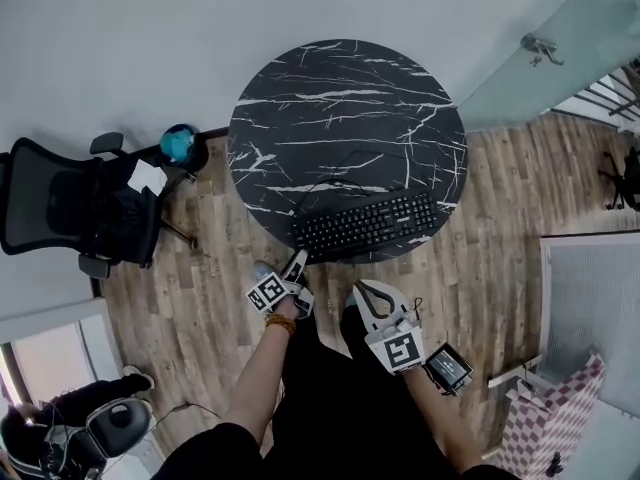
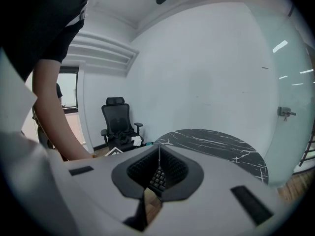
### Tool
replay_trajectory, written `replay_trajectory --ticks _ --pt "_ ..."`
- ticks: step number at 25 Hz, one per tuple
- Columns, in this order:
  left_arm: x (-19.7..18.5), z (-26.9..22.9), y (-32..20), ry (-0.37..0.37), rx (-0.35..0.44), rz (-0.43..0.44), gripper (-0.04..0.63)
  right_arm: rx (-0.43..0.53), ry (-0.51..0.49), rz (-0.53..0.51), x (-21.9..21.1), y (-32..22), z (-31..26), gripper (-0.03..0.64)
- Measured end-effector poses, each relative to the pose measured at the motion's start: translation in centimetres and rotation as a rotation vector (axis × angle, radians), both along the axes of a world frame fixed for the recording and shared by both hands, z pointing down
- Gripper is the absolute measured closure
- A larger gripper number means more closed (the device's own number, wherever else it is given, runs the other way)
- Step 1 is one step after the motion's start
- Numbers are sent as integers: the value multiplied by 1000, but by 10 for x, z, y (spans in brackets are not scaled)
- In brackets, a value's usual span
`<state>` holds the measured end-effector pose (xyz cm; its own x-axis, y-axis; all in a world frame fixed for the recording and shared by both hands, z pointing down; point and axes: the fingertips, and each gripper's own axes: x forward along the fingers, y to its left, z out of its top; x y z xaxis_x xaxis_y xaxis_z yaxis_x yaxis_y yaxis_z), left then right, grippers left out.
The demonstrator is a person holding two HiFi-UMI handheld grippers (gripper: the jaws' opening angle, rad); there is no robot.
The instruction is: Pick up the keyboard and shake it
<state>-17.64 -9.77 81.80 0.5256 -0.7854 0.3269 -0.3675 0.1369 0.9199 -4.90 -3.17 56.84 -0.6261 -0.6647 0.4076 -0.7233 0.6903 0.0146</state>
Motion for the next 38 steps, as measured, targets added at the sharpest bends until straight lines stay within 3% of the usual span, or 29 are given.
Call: replay_trajectory --ticks 3,7,13,16,17,19,21,22,23,24,29,31,33,35,38 --pt "-3 1 2 -9 5 35 474 2 -58 -14 -5 -4 4 586" --pt "17 -1 34 34 -21 144 486 -54 -122 -4 11 -5 23 586" --pt "64 6 112 41 -125 411 491 -188 -144 122 47 0 90 586" --pt "89 4 127 14 -105 521 489 -216 -154 165 61 6 104 586" --pt "92 3 127 22 -89 541 456 -231 -175 185 65 8 109 586" --pt "88 0 119 44 -56 527 317 -280 -261 249 71 10 122 584" --pt "72 -2 97 29 -31 461 310 -360 -405 327 79 10 138 583" --pt "62 -2 83 6 -22 425 310 -413 -487 359 81 11 148 553" --pt "55 -3 70 -15 -15 398 310 -472 -562 384 82 12 159 444" --pt "50 -3 59 -26 -12 384 310 -524 -623 405 82 14 170 385" --pt "48 -10 53 23 -33 352 329 -664 -836 583 95 18 222 357" --pt "47 -18 58 33 -30 325 442 -665 -926 672 105 14 227 356" --pt "46 -26 64 27 -32 313 450 -662 -994 679 103 9 225 356" --pt "49 -34 69 19 -31 306 452 -679 -1046 622 92 5 220 356" --pt "59 -54 75 75 -47 278 451 -697 -1142 563 86 -2 214 347"
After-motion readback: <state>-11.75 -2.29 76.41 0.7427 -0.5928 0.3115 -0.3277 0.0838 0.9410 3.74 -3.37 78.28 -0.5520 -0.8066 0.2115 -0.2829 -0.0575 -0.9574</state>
